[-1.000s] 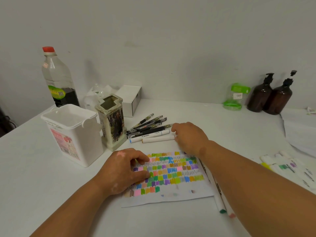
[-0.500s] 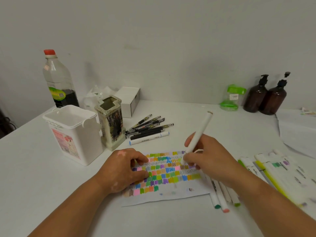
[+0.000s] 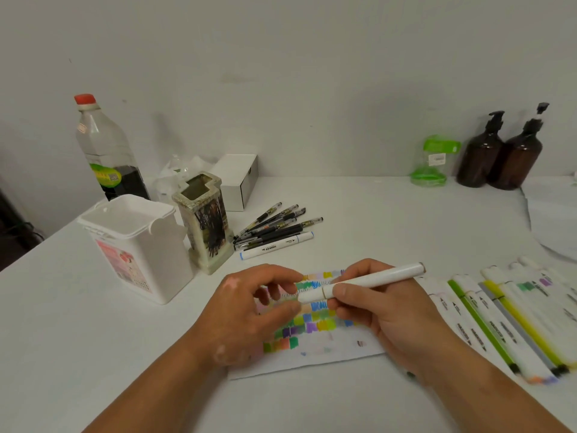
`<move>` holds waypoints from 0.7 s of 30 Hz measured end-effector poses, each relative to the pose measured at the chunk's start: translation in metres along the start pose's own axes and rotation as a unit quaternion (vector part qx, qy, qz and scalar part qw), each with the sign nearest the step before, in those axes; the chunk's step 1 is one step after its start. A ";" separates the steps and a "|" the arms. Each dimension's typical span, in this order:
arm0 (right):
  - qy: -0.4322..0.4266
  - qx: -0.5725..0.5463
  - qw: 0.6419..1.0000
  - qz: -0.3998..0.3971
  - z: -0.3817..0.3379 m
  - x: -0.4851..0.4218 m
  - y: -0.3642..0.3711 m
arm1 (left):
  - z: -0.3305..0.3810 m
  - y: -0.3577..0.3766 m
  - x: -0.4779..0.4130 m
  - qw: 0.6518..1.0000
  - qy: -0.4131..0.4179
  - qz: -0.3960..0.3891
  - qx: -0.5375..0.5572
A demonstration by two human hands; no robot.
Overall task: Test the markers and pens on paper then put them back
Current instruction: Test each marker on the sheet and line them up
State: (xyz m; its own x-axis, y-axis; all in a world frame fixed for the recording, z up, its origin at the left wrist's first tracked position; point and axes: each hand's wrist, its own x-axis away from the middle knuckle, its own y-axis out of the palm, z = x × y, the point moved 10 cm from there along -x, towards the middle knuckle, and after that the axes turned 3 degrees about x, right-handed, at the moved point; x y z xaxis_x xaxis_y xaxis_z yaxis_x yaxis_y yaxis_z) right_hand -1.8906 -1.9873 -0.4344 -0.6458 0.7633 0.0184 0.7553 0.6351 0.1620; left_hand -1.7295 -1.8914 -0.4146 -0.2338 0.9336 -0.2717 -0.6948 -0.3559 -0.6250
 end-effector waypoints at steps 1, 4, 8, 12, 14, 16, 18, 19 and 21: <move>-0.003 0.013 1.000 -0.010 0.001 0.001 0.003 | 0.006 0.003 0.001 1.000 0.011 -0.007 0.014; -0.013 0.034 0.999 -0.034 0.001 0.004 0.013 | 0.021 0.013 0.003 0.998 0.046 -0.029 0.016; -0.045 0.097 0.994 -0.023 -0.005 0.007 0.019 | 0.025 0.018 0.003 0.997 0.060 -0.044 0.011; -0.079 0.141 0.987 -0.002 -0.013 0.009 0.023 | 0.030 0.026 0.004 0.995 0.061 -0.075 0.022; -0.086 0.156 0.984 0.005 -0.014 0.009 0.023 | 0.031 0.029 0.004 0.994 0.067 -0.086 0.005; -0.086 0.156 0.984 0.003 -0.012 0.008 0.023 | 0.030 0.030 0.004 0.994 0.068 -0.090 -0.003; -0.083 0.144 0.986 -0.008 -0.010 0.008 0.025 | 0.030 0.030 0.004 0.994 0.069 -0.089 -0.006; -0.083 0.138 0.987 -0.016 -0.010 0.007 0.026 | 0.030 0.030 0.004 0.994 0.070 -0.087 -0.008; -0.085 0.129 0.988 -0.031 -0.010 0.007 0.029 | 0.029 0.029 0.003 0.993 0.074 -0.086 -0.011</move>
State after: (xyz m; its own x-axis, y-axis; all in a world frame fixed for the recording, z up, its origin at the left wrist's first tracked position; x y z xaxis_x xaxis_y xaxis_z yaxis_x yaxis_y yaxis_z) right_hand -1.8741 -1.9648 -0.4201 -0.6799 0.7171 -0.1532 0.7326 0.6734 -0.0992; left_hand -1.7703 -1.8980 -0.4121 -0.0092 0.9647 -0.2633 -0.7004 -0.1942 -0.6868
